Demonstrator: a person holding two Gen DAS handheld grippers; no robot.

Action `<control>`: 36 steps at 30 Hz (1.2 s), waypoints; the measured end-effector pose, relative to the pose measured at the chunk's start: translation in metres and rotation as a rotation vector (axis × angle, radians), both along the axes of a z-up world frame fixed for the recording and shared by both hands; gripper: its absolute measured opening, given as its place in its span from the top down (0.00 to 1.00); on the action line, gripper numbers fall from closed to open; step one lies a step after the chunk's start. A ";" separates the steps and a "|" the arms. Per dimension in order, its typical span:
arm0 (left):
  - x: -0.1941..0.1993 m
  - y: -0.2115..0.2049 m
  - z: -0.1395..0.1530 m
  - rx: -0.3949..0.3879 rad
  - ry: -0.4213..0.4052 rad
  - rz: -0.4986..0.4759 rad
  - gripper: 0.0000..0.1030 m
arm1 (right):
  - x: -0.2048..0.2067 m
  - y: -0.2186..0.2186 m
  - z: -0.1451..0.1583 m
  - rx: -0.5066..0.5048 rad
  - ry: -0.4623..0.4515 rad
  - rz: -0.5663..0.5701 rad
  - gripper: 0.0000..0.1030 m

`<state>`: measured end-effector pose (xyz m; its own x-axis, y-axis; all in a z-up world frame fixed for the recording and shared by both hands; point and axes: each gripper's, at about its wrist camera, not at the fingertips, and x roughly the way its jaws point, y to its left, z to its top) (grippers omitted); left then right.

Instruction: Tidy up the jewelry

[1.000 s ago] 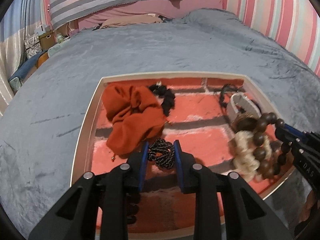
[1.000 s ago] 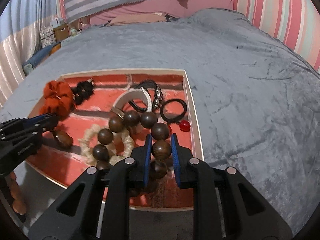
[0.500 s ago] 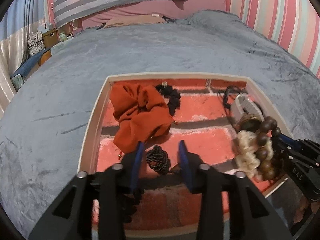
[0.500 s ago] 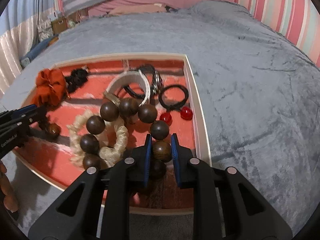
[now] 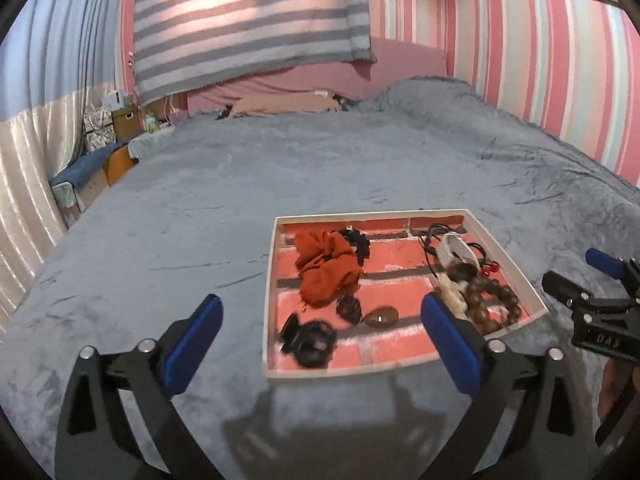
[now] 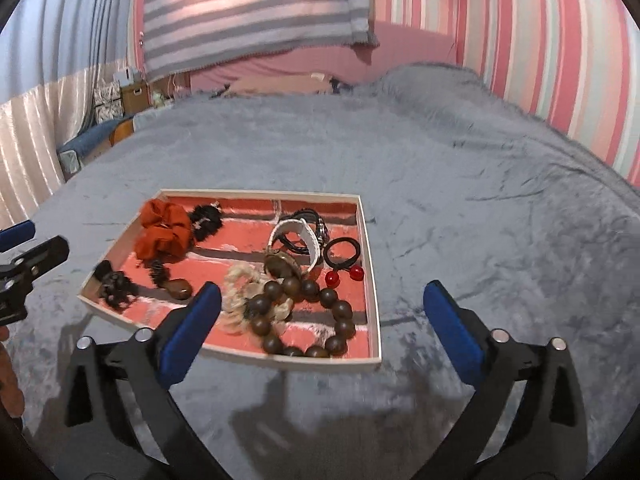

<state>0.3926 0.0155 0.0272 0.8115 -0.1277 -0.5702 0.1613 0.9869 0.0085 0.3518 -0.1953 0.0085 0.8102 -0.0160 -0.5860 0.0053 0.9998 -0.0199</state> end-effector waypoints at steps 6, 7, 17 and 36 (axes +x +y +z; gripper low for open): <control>-0.070 0.030 0.011 -0.007 -0.069 0.034 0.04 | -0.062 0.016 0.016 -0.001 -0.059 0.004 0.04; -0.084 0.034 0.013 -0.007 -0.080 0.047 0.04 | -0.075 0.019 0.018 0.002 -0.066 0.002 0.04; -0.179 0.040 0.029 -0.016 -0.160 0.077 0.04 | -0.165 0.038 0.026 0.010 -0.113 0.025 0.04; -0.251 0.022 0.017 -0.045 -0.210 0.097 0.04 | -0.265 0.021 0.030 0.062 -0.257 0.009 0.04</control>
